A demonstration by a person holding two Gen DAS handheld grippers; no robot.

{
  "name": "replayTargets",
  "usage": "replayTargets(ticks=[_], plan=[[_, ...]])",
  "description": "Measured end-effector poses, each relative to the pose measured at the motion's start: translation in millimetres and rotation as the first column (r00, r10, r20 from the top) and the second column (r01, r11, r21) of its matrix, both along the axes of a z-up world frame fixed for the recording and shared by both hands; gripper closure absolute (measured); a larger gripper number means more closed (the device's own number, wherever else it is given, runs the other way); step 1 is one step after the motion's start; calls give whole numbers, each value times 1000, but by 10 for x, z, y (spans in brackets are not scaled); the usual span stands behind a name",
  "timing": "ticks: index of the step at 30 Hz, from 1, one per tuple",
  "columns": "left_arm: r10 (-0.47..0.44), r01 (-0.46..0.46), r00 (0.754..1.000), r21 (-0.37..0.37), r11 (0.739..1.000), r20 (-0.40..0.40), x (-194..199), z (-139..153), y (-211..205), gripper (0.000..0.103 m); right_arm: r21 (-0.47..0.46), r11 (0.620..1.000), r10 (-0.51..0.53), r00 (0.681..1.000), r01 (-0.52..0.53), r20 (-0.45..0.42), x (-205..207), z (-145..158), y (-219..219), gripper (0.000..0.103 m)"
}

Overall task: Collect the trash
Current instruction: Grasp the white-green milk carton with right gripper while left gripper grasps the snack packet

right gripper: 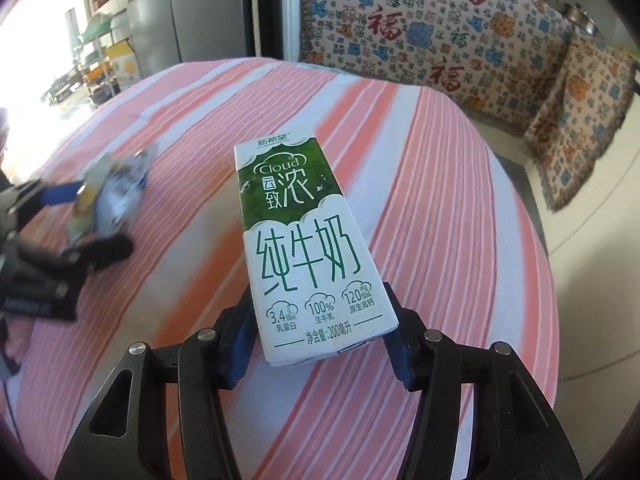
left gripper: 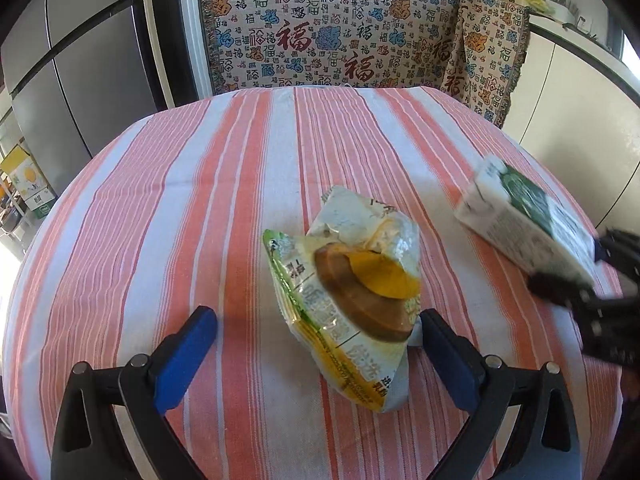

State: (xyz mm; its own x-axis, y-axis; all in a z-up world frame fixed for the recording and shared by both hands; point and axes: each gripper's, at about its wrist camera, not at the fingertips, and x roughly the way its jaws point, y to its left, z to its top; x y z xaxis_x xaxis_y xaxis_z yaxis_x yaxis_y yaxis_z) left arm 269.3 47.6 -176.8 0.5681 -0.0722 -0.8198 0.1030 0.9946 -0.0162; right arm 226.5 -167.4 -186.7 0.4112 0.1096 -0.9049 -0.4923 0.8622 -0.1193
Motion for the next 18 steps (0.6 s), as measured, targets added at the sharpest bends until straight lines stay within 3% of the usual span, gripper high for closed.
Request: replayTargets(ticks=[4, 8, 11, 15, 18], plan=[[-83, 83, 997, -18, 996, 0, -137, 23, 112, 1, 14, 1000, -3, 1000, 3, -27, -451, 69, -104, 44], [-132, 132, 991, -26, 991, 1, -270, 38, 174, 1, 18, 999, 42, 996, -41, -73, -524, 136, -119, 18], [-159, 158, 987, -35, 987, -2, -295, 61, 130, 1, -5, 994, 112, 990, -113, -85, -468, 232, -56, 17], [-150, 150, 989, -79, 985, 13, -153, 147, 70, 1, -33, 991, 127, 981, -133, -144, -261, 315, 94, 12], [-134, 132, 991, -82, 988, -21, 41, 143, 68, 1, -87, 985, 130, 968, -151, -213, -82, 239, 254, 12]])
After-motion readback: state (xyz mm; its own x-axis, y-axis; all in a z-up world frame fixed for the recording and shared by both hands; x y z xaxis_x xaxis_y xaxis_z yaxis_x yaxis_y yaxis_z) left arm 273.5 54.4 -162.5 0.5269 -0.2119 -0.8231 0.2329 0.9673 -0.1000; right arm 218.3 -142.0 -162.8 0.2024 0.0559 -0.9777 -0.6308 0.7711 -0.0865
